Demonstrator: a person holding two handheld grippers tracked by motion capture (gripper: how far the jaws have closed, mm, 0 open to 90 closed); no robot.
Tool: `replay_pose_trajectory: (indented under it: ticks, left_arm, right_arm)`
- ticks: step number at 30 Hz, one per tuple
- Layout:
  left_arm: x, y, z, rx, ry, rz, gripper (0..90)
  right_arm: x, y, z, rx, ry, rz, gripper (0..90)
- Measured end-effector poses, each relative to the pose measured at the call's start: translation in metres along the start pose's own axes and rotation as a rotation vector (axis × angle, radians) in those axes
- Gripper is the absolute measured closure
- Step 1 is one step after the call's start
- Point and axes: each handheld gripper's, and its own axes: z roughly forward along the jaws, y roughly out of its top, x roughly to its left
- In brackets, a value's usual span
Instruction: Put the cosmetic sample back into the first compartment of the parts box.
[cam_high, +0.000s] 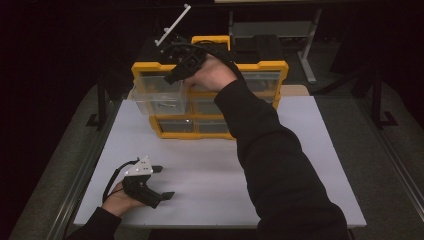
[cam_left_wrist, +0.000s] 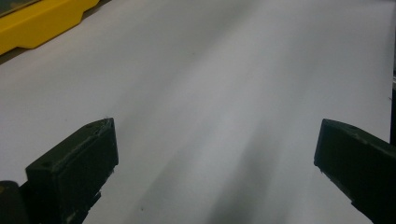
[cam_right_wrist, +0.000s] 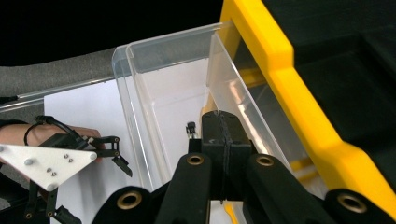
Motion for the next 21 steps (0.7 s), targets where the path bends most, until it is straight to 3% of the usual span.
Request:
replay_pose_trajectory:
  ticks: [6, 14, 21]
  left_arm:
    - [-0.001, 0.000, 0.001, 0.004, 0.000, 0.002, 0.0]
    - [-0.001, 0.000, 0.002, 0.005, 0.002, 0.001, 0.0]
    - [-0.001, 0.000, 0.002, 0.007, 0.004, -0.002, 0.0]
  right_arm:
    - [-0.003, -0.011, -0.014, -0.020, -0.012, 0.013, 88.5]
    - [-0.009, -0.042, -0.036, -0.056, -0.032, 0.045, 88.4]
    - [-0.008, -0.068, -0.040, -0.062, -0.042, 0.056, 80.2]
